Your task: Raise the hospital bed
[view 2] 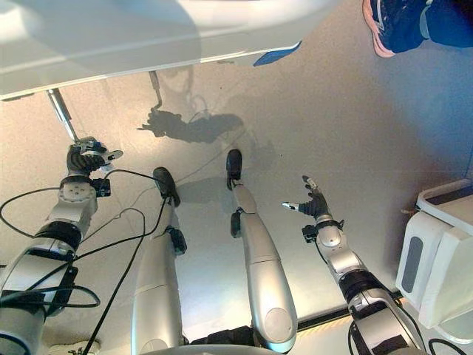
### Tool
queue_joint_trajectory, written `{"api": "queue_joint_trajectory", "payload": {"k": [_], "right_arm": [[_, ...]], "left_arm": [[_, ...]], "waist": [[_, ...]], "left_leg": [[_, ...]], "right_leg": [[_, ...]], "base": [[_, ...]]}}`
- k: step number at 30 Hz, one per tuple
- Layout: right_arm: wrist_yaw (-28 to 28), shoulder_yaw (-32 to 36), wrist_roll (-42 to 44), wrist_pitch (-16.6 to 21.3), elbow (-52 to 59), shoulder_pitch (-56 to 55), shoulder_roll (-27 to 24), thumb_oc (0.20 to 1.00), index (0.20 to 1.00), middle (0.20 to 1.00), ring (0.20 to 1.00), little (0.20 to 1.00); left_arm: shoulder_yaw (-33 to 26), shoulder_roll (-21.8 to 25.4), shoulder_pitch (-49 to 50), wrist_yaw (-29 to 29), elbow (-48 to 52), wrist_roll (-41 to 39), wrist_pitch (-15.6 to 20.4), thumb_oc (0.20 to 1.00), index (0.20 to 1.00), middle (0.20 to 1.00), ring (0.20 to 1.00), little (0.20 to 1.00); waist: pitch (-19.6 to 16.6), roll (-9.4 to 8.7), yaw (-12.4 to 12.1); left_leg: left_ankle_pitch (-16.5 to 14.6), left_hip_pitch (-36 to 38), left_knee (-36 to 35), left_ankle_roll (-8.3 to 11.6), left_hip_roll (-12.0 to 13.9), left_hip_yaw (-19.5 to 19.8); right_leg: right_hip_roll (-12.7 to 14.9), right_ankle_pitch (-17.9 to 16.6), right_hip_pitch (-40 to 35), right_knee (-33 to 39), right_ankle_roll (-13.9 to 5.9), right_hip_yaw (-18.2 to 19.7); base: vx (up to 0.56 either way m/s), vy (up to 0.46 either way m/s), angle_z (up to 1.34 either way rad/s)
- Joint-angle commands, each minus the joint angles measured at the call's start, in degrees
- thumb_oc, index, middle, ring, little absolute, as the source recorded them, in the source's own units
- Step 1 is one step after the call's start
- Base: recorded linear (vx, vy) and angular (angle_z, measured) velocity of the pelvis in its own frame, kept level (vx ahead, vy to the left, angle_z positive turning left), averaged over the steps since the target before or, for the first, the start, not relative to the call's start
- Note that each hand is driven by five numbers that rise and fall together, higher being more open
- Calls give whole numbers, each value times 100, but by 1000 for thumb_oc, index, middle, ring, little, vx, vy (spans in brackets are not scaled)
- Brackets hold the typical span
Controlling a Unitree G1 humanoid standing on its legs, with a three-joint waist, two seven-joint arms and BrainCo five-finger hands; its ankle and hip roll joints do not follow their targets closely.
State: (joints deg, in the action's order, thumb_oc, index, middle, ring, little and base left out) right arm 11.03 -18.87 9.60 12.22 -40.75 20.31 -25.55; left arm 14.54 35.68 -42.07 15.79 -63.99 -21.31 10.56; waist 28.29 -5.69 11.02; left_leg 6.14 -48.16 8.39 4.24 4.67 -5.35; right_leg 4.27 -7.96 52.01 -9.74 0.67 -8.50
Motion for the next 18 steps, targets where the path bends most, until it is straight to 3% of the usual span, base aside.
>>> {"api": "queue_joint_trajectory", "payload": {"k": [1,9,13,18], "right_arm": [[81,-28,27,79,235,-325,-230,1000,1000,1000,1000,1000],[82,34,-11,60,273,-437,-261,1000,1000,1000,1000,1000],[106,181,-81,108,596,-693,-367,1000,1000,1000,1000,1000],[86,354,-153,139,716,-982,-411,1000,1000,1000,1000,1000]], "left_arm": [[-70,-274,992,-229,138,-146,-154,1000,1000,1000,1000,1000],[-97,-511,1746,-261,903,-321,-2,1000,1000,1000,1000,1000],[-220,-538,2688,-121,2237,-233,221,1000,1000,1000,1000,1000],[-434,-502,3497,-122,3148,-46,284,1000,1000,1000,1000,1000]], "waist": [[134,-74,-101],[150,65,-211],[150,160,-309],[150,292,-407]], "left_leg": [[134,-195,158,127,-81,183],[177,-136,68,126,-126,194],[174,-193,64,107,-158,201],[178,-227,33,89,-182,218]], "right_leg": [[78,-235,-82,123,-765,77],[92,-206,-96,109,-760,63],[101,-195,-52,108,-768,42],[109,-150,-18,94,-782,30]], "base": [[0,0,0],[0,0,0],[0,0,0],[12,-4,2]]}}
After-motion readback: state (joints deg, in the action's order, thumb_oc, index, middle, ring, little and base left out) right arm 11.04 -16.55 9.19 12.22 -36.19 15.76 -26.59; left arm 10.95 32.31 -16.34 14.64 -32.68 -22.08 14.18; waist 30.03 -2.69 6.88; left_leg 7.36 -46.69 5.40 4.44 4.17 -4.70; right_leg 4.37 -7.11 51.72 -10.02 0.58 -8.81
